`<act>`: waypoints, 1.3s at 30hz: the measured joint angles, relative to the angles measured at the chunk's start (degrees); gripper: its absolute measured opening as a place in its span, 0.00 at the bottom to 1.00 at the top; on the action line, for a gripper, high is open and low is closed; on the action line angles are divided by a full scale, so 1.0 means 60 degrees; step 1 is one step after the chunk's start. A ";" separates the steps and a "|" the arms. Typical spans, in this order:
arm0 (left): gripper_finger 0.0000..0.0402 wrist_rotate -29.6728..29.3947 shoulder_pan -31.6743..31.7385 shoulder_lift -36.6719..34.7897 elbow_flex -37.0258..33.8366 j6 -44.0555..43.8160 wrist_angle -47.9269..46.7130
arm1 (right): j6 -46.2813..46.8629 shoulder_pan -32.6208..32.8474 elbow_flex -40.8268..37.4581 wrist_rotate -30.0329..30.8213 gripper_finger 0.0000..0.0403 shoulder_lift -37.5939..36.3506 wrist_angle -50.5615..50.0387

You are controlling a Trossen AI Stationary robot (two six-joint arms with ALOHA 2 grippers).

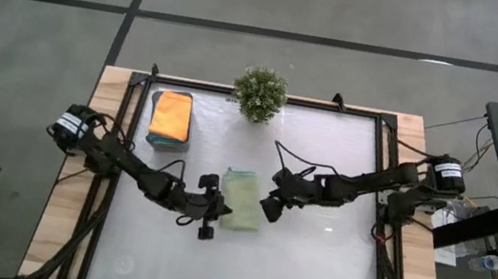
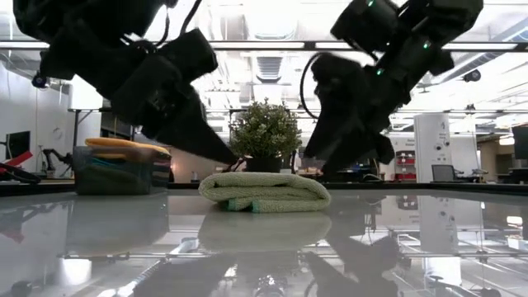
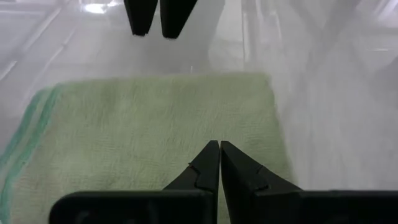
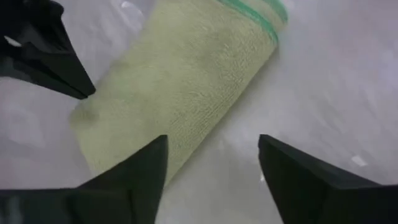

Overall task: Fold microfiber towels
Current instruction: Put the green microfiber cloth into the black bin

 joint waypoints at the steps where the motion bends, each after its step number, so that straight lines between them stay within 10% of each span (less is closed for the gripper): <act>1: 0.00 -0.0001 0.0000 0.0067 -0.0001 -0.0023 -0.0049 | 0.0090 -0.0085 0.0000 -0.0107 0.59 0.0103 0.0024; 22: 0.00 -0.0007 0.0000 0.0906 0.0011 -0.0450 -0.0024 | 0.0708 -0.0575 0.0336 -0.2075 0.74 0.2529 0.4018; 39: 0.00 -0.0011 0.0000 0.0854 0.0018 -0.0438 -0.0062 | -0.0242 -0.0596 0.0470 -0.1842 0.09 0.2548 0.4360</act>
